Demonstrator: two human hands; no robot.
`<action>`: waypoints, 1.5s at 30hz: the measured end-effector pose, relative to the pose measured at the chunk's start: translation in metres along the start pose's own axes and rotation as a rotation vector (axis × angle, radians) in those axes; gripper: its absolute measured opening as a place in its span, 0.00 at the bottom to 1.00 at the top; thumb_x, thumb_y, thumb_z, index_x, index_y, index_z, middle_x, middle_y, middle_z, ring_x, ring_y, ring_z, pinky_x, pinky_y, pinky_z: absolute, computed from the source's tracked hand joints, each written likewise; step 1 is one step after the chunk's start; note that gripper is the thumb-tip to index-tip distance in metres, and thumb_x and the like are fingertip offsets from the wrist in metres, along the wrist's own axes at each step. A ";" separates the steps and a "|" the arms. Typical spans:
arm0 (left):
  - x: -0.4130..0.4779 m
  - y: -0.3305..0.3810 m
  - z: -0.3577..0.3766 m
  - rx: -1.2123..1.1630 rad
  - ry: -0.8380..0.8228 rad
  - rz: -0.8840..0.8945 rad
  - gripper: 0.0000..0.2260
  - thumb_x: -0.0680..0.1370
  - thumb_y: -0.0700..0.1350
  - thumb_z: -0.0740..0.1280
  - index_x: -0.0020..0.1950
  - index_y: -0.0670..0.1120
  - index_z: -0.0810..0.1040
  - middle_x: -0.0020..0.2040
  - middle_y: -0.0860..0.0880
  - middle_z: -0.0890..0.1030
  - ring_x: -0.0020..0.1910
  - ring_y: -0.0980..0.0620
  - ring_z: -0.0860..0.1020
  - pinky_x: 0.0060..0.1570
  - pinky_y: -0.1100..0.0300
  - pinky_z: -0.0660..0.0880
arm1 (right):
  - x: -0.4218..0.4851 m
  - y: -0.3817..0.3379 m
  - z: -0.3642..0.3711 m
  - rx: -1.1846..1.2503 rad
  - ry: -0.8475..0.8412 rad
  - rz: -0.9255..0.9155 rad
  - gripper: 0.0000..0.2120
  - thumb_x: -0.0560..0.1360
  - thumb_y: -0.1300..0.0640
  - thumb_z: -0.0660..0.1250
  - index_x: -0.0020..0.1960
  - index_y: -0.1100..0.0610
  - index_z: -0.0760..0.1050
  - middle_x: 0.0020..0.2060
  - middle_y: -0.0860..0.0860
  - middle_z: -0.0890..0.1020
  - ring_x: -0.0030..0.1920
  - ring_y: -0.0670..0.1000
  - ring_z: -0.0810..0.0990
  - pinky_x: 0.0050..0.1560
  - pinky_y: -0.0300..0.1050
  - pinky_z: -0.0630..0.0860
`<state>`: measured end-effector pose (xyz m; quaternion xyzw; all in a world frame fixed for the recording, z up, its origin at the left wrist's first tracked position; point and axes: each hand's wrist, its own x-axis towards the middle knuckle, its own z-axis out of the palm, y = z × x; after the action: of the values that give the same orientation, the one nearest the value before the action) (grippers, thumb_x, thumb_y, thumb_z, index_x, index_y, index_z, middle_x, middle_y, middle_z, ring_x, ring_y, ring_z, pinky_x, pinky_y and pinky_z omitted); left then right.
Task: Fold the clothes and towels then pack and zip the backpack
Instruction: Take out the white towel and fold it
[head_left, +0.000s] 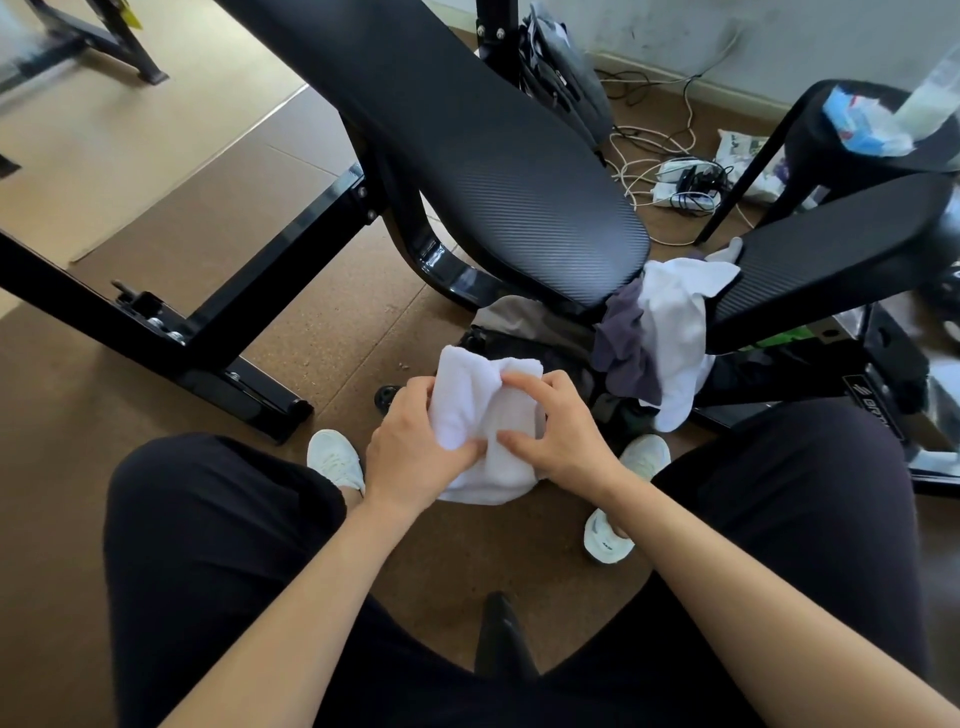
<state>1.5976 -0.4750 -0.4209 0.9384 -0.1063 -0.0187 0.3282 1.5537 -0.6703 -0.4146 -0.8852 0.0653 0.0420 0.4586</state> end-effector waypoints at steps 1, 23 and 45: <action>-0.001 0.001 0.001 0.049 0.020 0.033 0.32 0.66 0.58 0.80 0.63 0.48 0.72 0.54 0.50 0.77 0.48 0.46 0.80 0.41 0.47 0.81 | 0.001 0.000 0.002 -0.013 -0.018 0.030 0.33 0.75 0.53 0.74 0.76 0.43 0.65 0.55 0.50 0.67 0.55 0.49 0.70 0.57 0.41 0.70; -0.015 0.018 -0.004 -0.124 -0.199 0.545 0.31 0.72 0.56 0.71 0.73 0.48 0.75 0.59 0.50 0.76 0.54 0.53 0.74 0.51 0.62 0.75 | 0.003 0.001 -0.005 1.060 -0.091 0.541 0.20 0.80 0.46 0.66 0.70 0.51 0.72 0.63 0.57 0.81 0.59 0.58 0.84 0.51 0.55 0.82; 0.001 -0.003 0.022 -0.372 -0.730 -0.236 0.29 0.70 0.58 0.79 0.67 0.56 0.73 0.58 0.57 0.79 0.57 0.54 0.78 0.53 0.60 0.78 | 0.012 0.041 -0.016 0.404 -0.178 0.396 0.49 0.72 0.47 0.78 0.82 0.47 0.51 0.66 0.52 0.74 0.63 0.51 0.77 0.54 0.39 0.78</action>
<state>1.5967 -0.4866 -0.4399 0.8007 -0.1022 -0.4060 0.4285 1.5599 -0.7079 -0.4398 -0.7388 0.2034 0.1946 0.6123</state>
